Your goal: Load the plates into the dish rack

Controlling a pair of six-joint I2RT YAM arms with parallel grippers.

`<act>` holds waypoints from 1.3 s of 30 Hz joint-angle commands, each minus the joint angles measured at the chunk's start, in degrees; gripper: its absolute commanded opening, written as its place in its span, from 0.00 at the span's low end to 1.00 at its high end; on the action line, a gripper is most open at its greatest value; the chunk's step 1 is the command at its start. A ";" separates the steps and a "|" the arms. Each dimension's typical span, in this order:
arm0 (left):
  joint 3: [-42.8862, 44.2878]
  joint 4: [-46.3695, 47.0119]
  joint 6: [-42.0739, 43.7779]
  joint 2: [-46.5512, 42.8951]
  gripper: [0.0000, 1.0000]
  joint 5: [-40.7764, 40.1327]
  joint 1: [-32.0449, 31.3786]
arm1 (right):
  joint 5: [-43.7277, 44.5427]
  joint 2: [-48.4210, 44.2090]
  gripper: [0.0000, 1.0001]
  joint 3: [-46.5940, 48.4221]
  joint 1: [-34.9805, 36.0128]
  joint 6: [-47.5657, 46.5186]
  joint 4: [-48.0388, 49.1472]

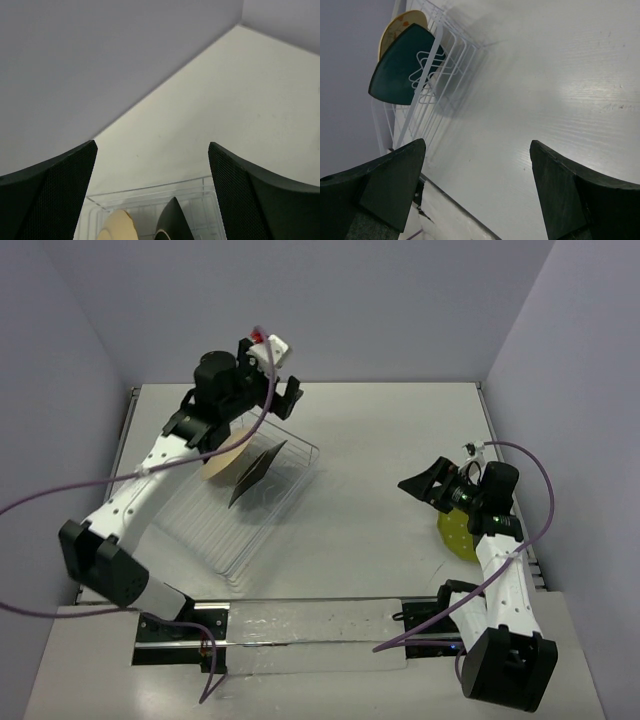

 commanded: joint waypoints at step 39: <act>9.74 -39.16 -0.18 19.26 0.37 -34.95 -9.88 | 5.77 1.23 0.92 1.32 2.10 -1.95 -0.80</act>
